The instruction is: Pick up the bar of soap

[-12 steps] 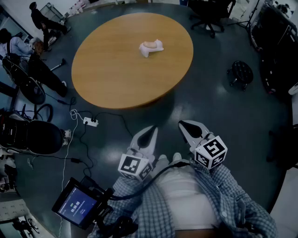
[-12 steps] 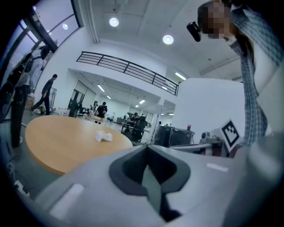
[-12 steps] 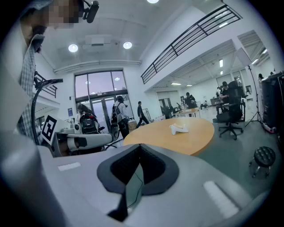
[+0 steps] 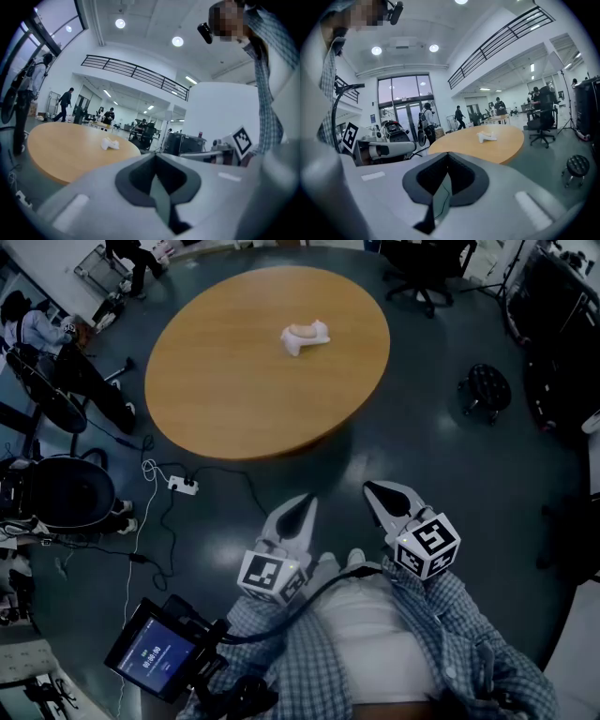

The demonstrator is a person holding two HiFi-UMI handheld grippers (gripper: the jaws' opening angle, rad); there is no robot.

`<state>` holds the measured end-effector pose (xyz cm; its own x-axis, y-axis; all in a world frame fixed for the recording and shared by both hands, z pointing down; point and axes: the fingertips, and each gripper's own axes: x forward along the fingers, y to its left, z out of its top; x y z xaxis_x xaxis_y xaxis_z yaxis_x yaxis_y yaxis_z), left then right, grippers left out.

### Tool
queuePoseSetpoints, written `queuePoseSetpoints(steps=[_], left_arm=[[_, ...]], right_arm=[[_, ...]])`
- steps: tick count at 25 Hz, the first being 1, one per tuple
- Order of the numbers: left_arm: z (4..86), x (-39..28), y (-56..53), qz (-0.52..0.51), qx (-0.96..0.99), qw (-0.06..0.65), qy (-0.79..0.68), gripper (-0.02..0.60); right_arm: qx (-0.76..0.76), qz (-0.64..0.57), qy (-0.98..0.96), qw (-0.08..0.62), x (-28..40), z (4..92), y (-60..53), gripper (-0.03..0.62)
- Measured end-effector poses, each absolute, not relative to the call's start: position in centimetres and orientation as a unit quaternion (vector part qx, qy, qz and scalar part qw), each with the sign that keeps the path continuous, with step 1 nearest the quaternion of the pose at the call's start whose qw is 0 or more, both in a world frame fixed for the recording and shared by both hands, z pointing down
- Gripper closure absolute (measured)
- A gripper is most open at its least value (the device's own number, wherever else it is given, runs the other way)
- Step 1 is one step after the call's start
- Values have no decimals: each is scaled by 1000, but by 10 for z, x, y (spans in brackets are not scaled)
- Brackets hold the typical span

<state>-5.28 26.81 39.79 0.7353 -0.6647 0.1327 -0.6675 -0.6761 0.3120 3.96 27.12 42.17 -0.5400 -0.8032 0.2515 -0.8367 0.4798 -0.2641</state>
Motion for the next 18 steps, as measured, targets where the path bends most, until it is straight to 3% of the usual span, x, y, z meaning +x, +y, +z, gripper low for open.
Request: queuePoseSetpoints(steps=[18], left_arm=[[392,-28,270,5,907,139,-397,583]], right_arm=[[463,192,-865,36,80,424,279,591]])
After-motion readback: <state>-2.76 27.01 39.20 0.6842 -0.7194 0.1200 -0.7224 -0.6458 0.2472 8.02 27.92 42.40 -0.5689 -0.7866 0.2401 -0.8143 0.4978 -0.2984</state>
